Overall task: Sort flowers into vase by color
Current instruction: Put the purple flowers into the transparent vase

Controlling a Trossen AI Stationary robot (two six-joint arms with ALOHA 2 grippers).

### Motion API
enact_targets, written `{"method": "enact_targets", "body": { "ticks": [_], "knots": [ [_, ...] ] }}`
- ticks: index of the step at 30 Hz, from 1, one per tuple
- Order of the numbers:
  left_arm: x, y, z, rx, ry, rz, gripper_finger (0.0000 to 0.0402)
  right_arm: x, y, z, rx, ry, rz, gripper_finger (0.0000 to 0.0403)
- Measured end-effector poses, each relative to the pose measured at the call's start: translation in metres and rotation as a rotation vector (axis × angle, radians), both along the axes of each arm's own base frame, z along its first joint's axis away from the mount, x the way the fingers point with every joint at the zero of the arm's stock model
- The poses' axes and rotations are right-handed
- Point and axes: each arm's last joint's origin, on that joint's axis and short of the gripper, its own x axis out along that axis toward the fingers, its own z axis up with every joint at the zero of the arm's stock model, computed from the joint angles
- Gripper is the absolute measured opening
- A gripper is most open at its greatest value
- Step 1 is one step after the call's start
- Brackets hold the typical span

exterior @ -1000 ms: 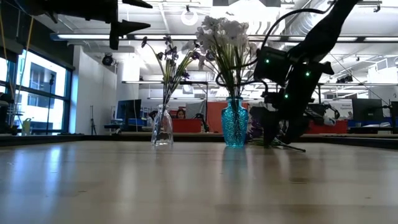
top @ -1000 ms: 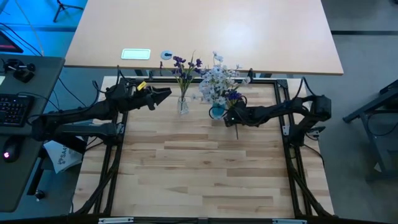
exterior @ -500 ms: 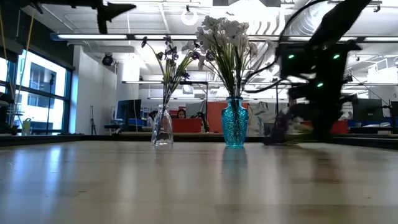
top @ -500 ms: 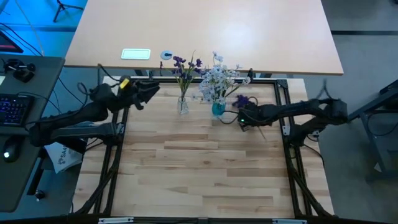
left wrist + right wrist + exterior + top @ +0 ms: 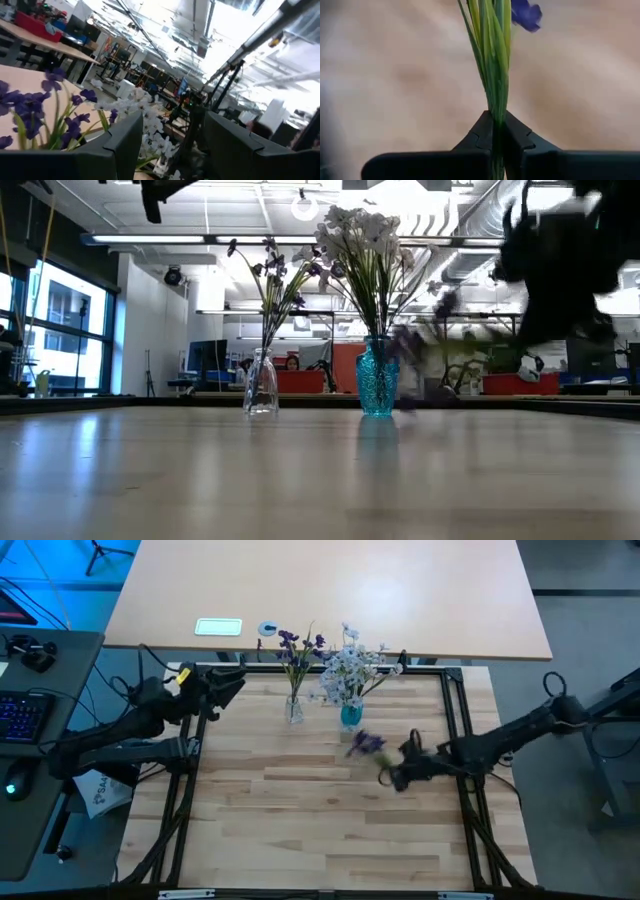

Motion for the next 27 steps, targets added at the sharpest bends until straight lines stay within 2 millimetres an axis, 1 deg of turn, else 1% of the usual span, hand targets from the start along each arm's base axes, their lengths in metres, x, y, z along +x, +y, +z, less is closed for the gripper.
{"method": "enact_targets", "body": {
  "ticks": [4, 6, 8, 9, 11, 14, 16, 18, 21, 23, 24, 25, 27],
  "knots": [
    [0.002, -0.006, 0.000, 0.016, 0.003, -0.050, 0.0202, 0.030, 0.037, 0.010, 0.051, -0.328, 0.185, 0.0002],
    [0.003, -0.008, 0.000, 0.019, 0.005, -0.083, 0.0202, 0.045, 0.050, 0.011, 0.041, -0.427, 0.252, 0.0002],
    [0.003, -0.011, 0.000, 0.022, 0.006, -0.106, 0.0202, 0.063, 0.056, 0.015, -0.014, -0.470, 0.293, 0.0002],
    [0.004, -0.012, 0.000, 0.022, 0.007, -0.116, 0.0202, 0.074, 0.058, 0.020, -0.048, -0.496, 0.315, 0.0002],
    [0.005, -0.015, 0.000, 0.025, 0.009, -0.134, 0.0202, 0.098, 0.056, 0.040, -0.114, -0.576, 0.368, 0.0001],
    [0.005, -0.017, 0.000, 0.036, 0.012, -0.134, 0.0202, 0.131, 0.043, 0.086, -0.273, -0.723, 0.446, 0.0001],
    [0.006, -0.019, 0.000, 0.038, 0.015, -0.135, 0.0202, 0.145, 0.028, 0.121, -0.416, -0.788, 0.475, 0.0001],
    [0.006, -0.020, 0.000, 0.039, 0.016, -0.149, 0.0202, 0.152, 0.011, 0.156, -0.556, -0.817, 0.463, 0.0001],
    [0.008, -0.024, -0.001, 0.062, 0.023, -0.175, 0.0202, 0.156, -0.016, 0.202, -0.705, -0.859, 0.399, 0.0001],
    [0.012, -0.028, 0.000, 0.069, 0.018, -0.192, 0.0202, 0.155, -0.031, 0.226, -0.753, -0.889, 0.348, 0.0001],
    [0.015, -0.030, 0.000, 0.072, 0.008, -0.202, 0.0202, 0.157, -0.037, 0.234, -0.768, -0.905, 0.331, 0.0001],
    [0.019, -0.032, 0.001, 0.082, 0.001, -0.214, 0.0202, 0.158, -0.042, 0.240, -0.778, -0.918, 0.314, 0.0001],
    [0.029, -0.036, 0.001, 0.112, -0.014, -0.236, 0.0202, 0.165, -0.048, 0.241, -0.778, -0.918, 0.317, 0.0001]
  ]
}}
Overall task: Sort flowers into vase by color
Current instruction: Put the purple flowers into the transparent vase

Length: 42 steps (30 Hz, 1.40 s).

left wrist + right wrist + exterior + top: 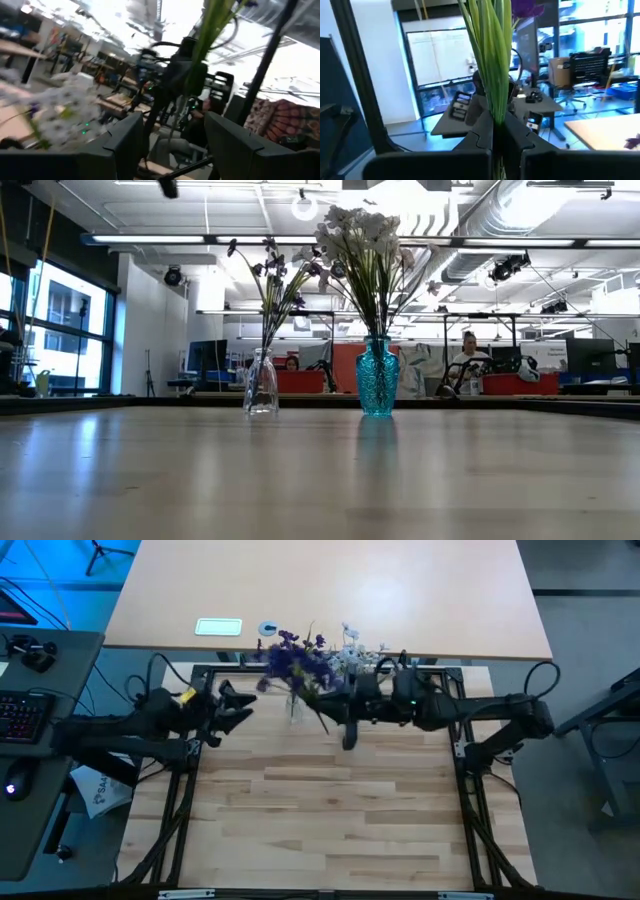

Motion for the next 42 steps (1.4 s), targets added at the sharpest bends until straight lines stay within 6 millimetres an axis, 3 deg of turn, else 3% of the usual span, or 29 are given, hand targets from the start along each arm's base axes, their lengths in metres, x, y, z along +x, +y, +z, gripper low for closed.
{"method": "enact_targets", "body": {
  "ticks": [8, 17, 31, 42],
  "knots": [
    [0.038, -0.014, -0.002, 0.100, -0.105, 0.033, 0.0202, 0.040, 0.005, -0.035, 0.066, 0.096, 0.117, 0.0001],
    [0.055, -0.022, -0.014, 0.093, -0.070, -0.010, 0.0202, 0.039, 0.002, -0.027, 0.067, 0.023, 0.093, 0.0001],
    [0.078, -0.026, 0.001, 0.133, -0.064, 0.002, 0.0202, 0.039, 0.003, -0.036, 0.086, 0.128, 0.157, 0.0003],
    [0.079, -0.026, 0.008, 0.164, -0.069, 0.020, 0.0202, 0.039, 0.002, -0.039, 0.085, 0.158, 0.157, 0.0004]
  ]
}}
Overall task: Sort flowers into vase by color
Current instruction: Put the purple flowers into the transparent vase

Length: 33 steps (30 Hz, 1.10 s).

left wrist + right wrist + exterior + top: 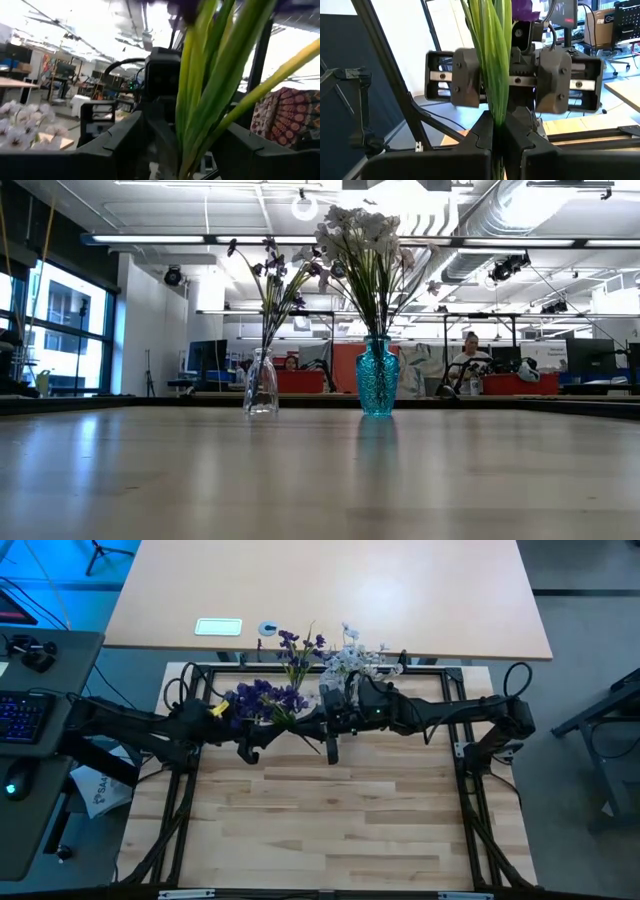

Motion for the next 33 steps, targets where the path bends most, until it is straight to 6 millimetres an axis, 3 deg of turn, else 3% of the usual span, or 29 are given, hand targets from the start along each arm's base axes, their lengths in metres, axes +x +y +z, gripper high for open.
{"method": "enact_targets", "body": {
  "ticks": [11, 14, 18, 20, 22, 27, 33],
  "knots": [
    [0.008, 0.000, -0.008, -0.016, 0.041, 0.025, 0.0195, 0.004, 0.001, -0.006, 0.004, 0.018, 0.038, 0.0004],
    [0.007, 0.000, -0.007, -0.023, 0.039, 0.042, 0.0166, 0.004, 0.000, -0.006, 0.004, 0.020, 0.031, 0.0006],
    [0.007, 0.001, -0.007, -0.031, 0.038, 0.062, 0.0088, 0.004, -0.001, -0.007, -0.034, 0.018, 0.012, 0.0024],
    [0.007, 0.002, -0.008, -0.030, 0.046, 0.067, 0.0037, 0.004, -0.001, -0.006, -0.040, 0.023, 0.012, 0.0043],
    [0.007, 0.005, -0.008, -0.036, 0.056, 0.076, 0.0012, 0.002, -0.002, -0.007, -0.042, 0.042, 0.007, 0.0072],
    [0.000, 0.019, -0.005, -0.027, 0.079, 0.154, 0.0006, -0.012, -0.007, 0.005, -0.068, 0.161, -0.084, 0.0169],
    [-0.027, 0.033, -0.001, 0.012, 0.196, 0.295, 0.0003, -0.040, -0.010, 0.048, -0.194, 0.149, -0.149, 0.0273]
  ]
}}
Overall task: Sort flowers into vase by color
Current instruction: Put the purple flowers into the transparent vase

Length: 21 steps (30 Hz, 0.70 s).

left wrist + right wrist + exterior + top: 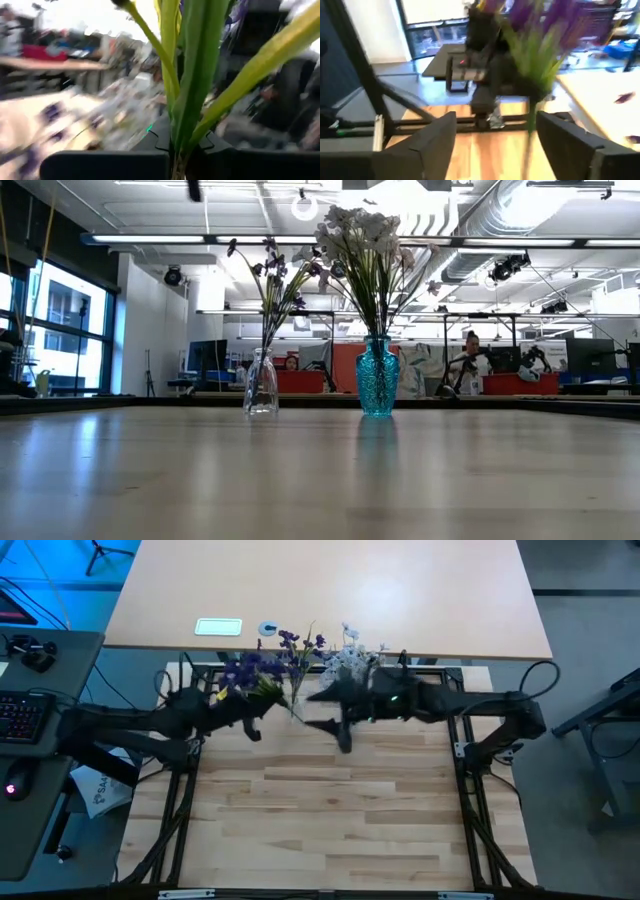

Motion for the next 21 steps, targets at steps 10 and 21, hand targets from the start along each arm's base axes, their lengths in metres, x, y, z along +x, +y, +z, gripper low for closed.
{"method": "enact_targets", "body": {
  "ticks": [10, 21],
  "knots": [
    [-0.052, 0.010, -0.025, -0.067, 0.325, 0.300, 0.0001, -0.056, 0.005, 0.031, 0.088, 0.138, -0.107, 0.0302],
    [-0.028, 0.068, -0.074, -0.053, 0.181, 0.217, 0.0000, -0.068, 0.026, 0.017, 0.002, 0.298, -0.232, 0.0303]
  ]
}}
